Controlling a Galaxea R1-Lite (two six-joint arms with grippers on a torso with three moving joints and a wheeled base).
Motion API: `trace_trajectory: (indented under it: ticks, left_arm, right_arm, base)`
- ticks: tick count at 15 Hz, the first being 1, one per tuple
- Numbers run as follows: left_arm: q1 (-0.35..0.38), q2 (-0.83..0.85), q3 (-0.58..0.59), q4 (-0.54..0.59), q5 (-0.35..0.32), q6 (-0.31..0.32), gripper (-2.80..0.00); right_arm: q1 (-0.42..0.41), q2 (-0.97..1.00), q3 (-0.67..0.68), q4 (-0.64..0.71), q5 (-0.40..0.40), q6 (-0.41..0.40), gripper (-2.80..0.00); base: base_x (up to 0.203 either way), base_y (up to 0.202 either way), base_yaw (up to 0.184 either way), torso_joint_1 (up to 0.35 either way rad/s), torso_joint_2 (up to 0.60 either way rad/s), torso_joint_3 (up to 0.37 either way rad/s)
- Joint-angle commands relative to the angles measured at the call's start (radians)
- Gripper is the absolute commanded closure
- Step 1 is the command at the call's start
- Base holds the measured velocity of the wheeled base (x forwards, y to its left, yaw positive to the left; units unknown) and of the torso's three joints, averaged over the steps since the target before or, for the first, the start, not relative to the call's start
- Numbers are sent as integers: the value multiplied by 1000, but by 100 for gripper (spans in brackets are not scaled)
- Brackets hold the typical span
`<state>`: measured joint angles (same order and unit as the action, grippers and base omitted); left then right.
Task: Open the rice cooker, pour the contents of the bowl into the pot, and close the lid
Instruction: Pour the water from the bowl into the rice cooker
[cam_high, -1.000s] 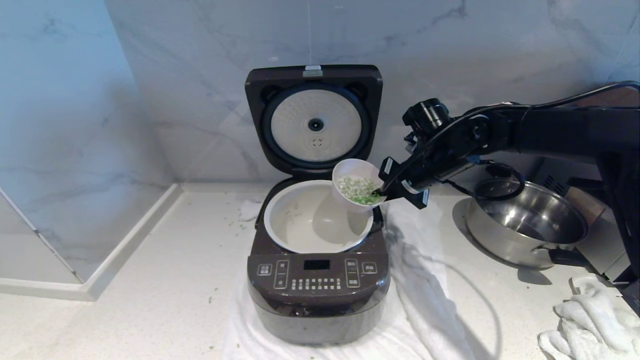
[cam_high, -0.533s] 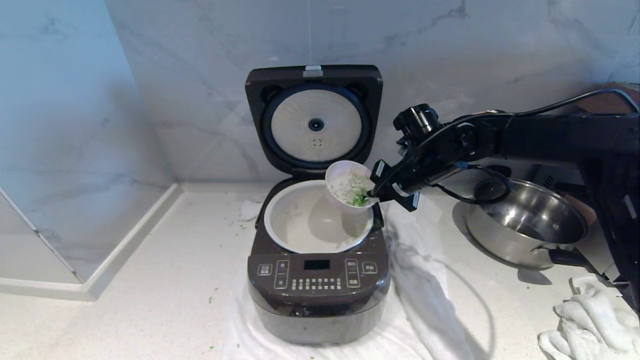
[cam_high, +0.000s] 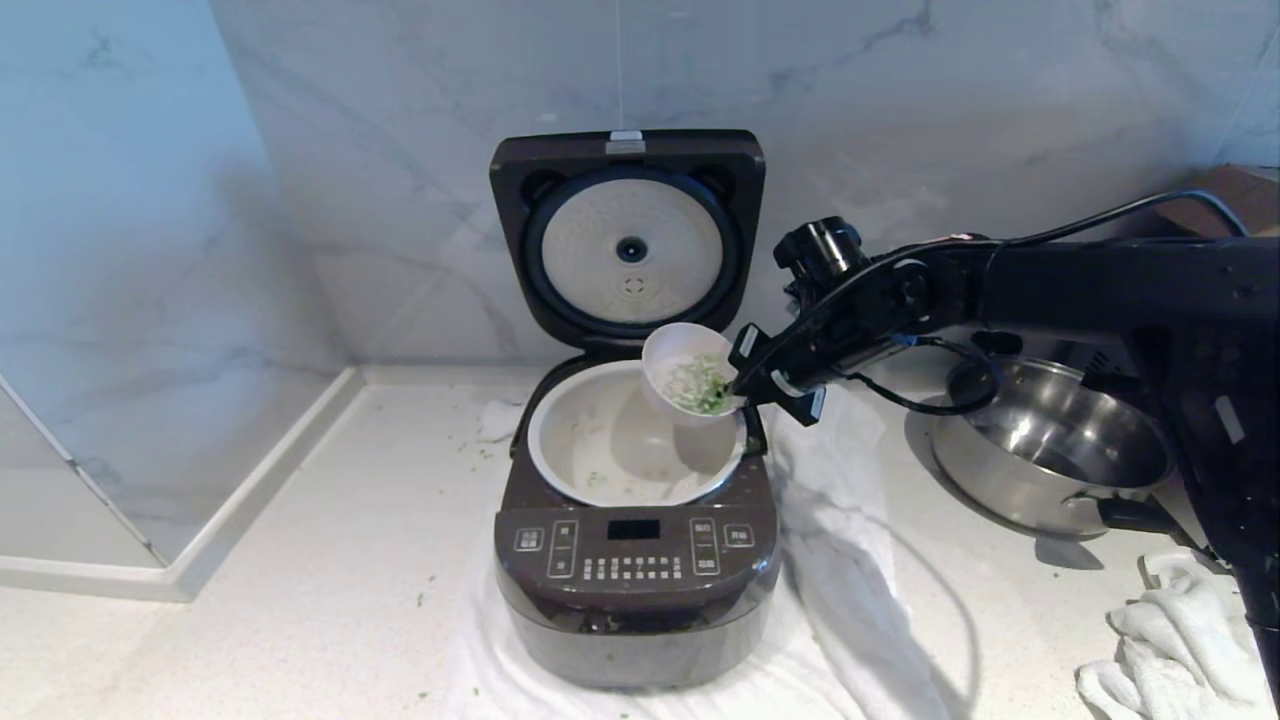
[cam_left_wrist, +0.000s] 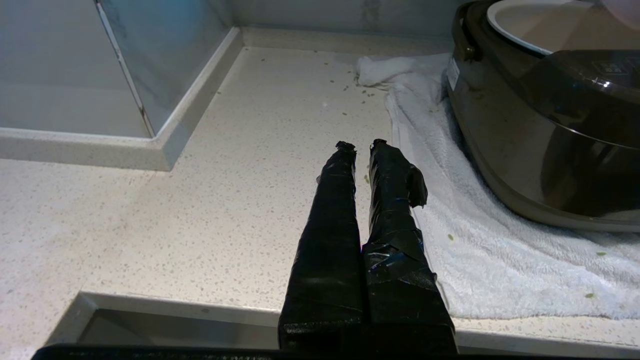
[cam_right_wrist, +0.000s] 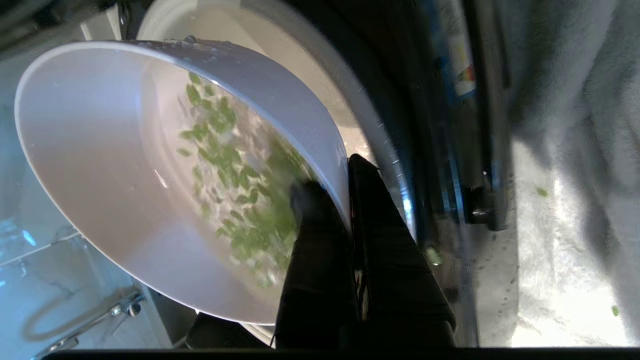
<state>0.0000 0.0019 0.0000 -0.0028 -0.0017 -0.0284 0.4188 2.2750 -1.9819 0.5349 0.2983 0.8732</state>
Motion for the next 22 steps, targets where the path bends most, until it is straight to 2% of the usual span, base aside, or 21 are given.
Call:
trace_trajectory:
  ticks: [1, 4, 6, 10, 14, 18, 22]
  left_arm:
    - [0, 1, 2, 0, 0, -1, 0]
    - [0, 1, 2, 0, 0, -2, 0]
    - [0, 1, 2, 0, 0, -2, 0]
    - [0, 1, 2, 0, 0, -2, 0]
    - [0, 1, 2, 0, 0, -4, 0]
    - [0, 1, 2, 0, 0, -4, 0]
    - [0, 1, 2, 0, 0, -4, 0]
  right_arm:
    - [19, 8, 0, -2, 0, 4, 0]
    - [37, 17, 0, -10, -5, 4, 0]
    - [52, 24, 0, -26, -45, 4, 0]
    - [57, 38, 0, -38, -51, 4, 0]
    - [58, 44, 0, -44, -100, 4, 0]
    - [83, 34, 0, -49, -209, -16, 0]
    - [143, 35, 1, -49, -355, -111, 0]
  base:
    - [0, 0, 0, 0, 0, 0]
    - [0, 0, 0, 0, 0, 0]
    - [0, 0, 0, 0, 0, 0]
    - [0, 0, 0, 0, 0, 0]
    - [0, 0, 0, 0, 0, 0]
    - [0, 0, 0, 0, 0, 0]
    - [0, 0, 0, 0, 0, 0]
